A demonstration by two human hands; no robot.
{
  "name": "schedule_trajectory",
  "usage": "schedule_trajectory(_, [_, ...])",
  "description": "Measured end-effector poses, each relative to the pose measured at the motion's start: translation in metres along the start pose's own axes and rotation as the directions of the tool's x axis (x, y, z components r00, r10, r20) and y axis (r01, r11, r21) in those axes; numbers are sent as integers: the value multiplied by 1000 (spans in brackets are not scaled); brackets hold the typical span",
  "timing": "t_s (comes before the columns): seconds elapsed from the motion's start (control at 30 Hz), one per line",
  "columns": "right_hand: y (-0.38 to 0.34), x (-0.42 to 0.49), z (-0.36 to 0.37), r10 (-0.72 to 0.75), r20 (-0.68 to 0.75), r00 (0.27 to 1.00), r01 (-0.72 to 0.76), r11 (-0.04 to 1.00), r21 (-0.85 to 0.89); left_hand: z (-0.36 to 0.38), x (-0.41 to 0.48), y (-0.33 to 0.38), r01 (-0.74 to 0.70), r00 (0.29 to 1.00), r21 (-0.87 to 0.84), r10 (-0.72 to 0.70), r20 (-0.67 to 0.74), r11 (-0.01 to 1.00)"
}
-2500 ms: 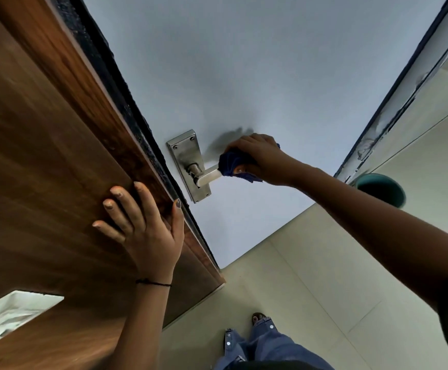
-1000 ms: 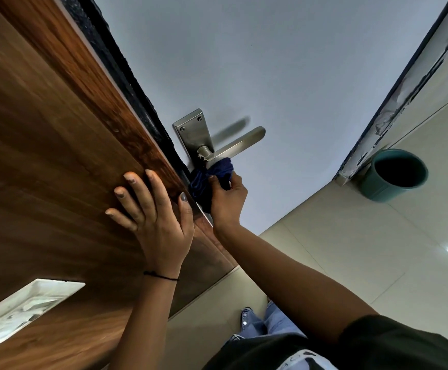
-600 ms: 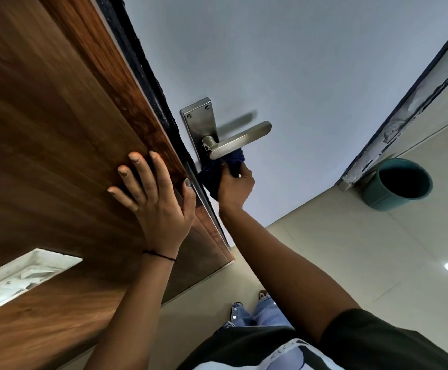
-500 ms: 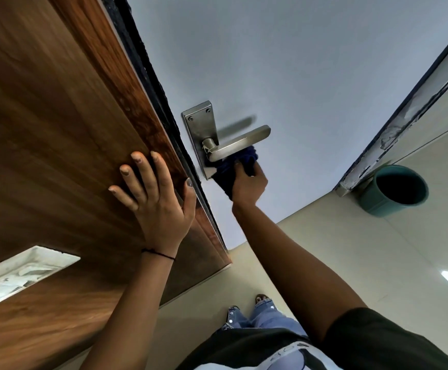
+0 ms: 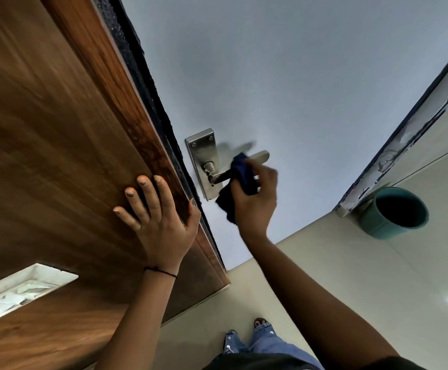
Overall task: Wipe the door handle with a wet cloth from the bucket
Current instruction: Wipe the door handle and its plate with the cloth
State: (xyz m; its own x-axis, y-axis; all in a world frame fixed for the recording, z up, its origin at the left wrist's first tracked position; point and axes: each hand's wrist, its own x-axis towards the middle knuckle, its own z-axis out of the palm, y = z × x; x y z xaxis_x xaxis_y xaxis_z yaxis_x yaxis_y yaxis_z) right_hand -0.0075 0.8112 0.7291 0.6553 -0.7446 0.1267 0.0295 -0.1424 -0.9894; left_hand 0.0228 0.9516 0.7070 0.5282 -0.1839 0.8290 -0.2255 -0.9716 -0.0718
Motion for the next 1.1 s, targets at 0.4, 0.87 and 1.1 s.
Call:
schedule_trajectory(0.4, [-4, 47, -23, -15, -25, 1000, 12, 993, -121, 0, 0, 3, 6, 1000, 12, -6, 8, 1000])
schedule_trajectory(0.87, [-7, 49, -17, -311, 192, 931, 366, 797, -482, 3, 0, 5, 6, 1000, 24, -5, -8, 1000])
schedule_trajectory(1.1, [-1, 3, 7, -488, 416, 768, 635, 664, -395, 2, -1, 3, -9, 1000, 10, 9, -3, 1000])
